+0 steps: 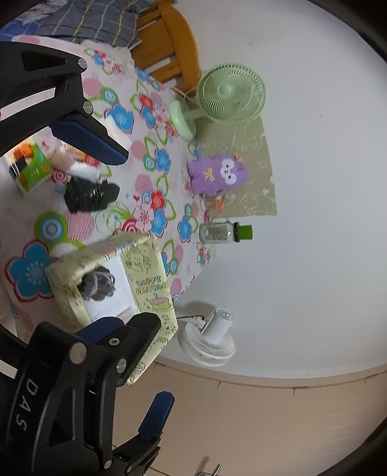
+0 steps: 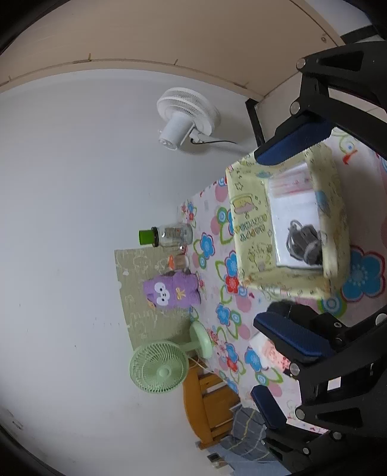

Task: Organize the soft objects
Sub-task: 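Withdraw both tools from the box back toward the remaining items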

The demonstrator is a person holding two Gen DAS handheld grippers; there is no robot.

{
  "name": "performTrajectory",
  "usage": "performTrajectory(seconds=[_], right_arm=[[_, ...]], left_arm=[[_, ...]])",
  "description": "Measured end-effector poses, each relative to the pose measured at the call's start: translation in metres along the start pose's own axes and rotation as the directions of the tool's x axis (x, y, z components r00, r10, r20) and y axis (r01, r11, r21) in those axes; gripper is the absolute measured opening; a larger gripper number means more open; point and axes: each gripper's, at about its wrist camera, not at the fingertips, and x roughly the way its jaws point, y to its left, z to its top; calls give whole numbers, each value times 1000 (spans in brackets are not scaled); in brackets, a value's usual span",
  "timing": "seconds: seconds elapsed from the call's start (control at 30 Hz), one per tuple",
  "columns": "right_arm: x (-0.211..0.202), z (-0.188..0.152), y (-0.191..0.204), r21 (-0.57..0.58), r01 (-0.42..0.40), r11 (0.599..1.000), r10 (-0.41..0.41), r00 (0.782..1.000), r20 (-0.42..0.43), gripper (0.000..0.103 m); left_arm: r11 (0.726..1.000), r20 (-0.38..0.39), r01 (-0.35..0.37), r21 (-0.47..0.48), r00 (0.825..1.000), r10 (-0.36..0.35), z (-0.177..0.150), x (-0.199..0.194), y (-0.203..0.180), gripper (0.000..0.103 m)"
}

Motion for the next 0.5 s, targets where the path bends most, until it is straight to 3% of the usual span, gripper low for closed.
performTrajectory(seconds=[0.5], right_arm=[[-14,-20,51,-29,-73,997,73,997,12,103]], left_arm=[[997,17,-63,-44,998,63,-27,-28,40,103]])
